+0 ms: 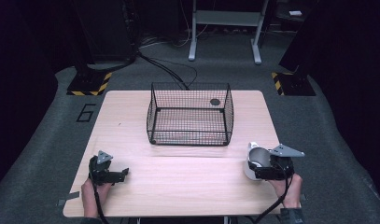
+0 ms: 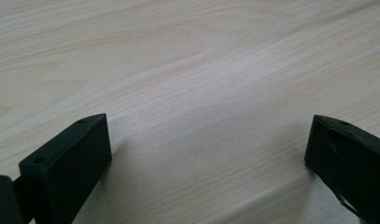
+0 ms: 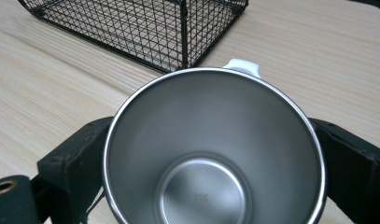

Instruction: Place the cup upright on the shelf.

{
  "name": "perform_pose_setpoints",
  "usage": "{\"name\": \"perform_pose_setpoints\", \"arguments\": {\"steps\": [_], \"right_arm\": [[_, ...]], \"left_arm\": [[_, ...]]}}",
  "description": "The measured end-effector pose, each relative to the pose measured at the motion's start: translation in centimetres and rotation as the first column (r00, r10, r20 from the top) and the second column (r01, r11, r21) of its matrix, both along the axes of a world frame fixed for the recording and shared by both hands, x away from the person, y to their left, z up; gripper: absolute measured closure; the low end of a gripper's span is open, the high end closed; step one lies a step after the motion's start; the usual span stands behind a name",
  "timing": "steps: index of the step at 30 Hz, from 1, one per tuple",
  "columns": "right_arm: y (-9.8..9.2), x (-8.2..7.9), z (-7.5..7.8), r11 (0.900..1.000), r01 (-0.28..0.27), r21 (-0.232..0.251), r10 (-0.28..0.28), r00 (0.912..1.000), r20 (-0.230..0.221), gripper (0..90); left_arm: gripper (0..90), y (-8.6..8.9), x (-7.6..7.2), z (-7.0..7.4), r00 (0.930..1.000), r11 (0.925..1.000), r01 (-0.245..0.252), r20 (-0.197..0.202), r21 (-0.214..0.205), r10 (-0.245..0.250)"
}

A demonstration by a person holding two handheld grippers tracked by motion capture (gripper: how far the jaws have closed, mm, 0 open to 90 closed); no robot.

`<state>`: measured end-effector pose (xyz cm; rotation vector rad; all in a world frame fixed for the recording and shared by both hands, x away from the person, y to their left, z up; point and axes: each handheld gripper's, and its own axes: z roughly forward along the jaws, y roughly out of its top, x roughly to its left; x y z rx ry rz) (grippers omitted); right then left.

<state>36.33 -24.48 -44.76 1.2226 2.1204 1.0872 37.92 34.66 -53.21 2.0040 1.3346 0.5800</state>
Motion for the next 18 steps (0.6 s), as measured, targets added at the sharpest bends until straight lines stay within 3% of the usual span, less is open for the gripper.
{"name": "perform_pose_setpoints", "arguments": {"steps": [18], "right_arm": [[2.6,0.4,1.7,0.9957,-0.092,-0.008,0.092,0.9957,0.006,5.8]], "left_arm": [[0.4,0.1,0.0,0.1,0.9998,0.9998,0.012,-0.013,0.012,-0.012]]}}
